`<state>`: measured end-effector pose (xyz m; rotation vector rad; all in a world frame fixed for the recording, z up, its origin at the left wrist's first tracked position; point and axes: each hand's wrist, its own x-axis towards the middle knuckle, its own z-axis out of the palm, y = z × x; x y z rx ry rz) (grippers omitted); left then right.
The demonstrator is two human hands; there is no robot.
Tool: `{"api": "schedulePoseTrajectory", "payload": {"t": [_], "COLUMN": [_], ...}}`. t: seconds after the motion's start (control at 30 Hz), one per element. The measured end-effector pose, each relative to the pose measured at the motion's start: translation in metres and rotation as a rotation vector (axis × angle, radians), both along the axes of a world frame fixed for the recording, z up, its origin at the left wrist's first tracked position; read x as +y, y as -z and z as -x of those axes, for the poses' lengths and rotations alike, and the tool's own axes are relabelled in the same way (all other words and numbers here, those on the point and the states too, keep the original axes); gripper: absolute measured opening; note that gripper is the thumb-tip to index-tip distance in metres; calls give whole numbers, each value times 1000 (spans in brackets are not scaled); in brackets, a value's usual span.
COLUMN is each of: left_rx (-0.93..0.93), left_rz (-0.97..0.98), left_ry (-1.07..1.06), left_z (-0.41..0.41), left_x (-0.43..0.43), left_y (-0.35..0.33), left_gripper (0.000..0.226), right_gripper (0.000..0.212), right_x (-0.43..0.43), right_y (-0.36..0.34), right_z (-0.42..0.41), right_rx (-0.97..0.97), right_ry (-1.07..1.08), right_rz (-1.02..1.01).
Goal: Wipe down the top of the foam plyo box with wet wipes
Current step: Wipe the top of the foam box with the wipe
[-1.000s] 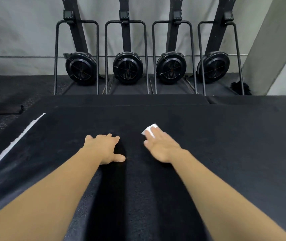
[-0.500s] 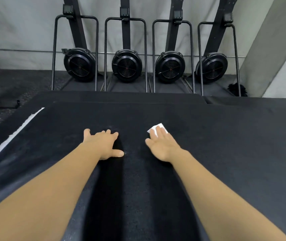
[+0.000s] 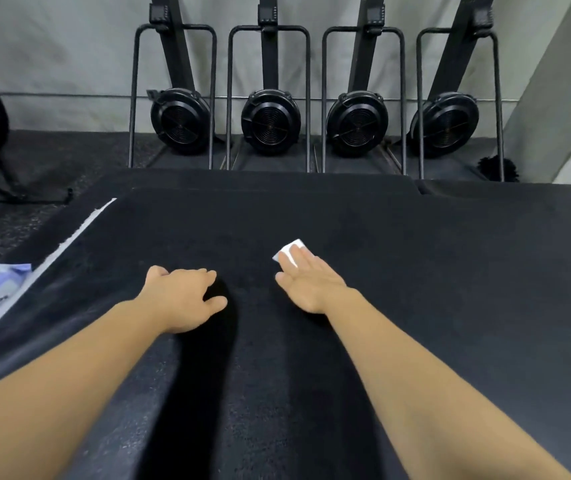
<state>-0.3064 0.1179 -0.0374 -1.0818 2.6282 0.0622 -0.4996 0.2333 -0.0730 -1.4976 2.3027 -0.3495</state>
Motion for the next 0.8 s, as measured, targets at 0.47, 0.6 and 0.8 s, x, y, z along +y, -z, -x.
{"api": "schedulePoseTrajectory", "payload": {"t": [0.47,0.6,0.8], "left_rx": [-131,-135,-147], "left_rz": [-109,-112,-107], "left_ry": [6,-8,-1], "left_z": [-5,-4,-5], "left_x": [20,23,27], "left_y": [11,9,5], "left_gripper": [102,103,101], "right_gripper": [58,60,52], "right_x": [18,9,8], "right_y": [1,1,-4], "right_z": [11,-61,-77], "right_rx": [1,6,-42], "right_ry": [271,75,-56], "right_rz": [-85,-85,-35]}}
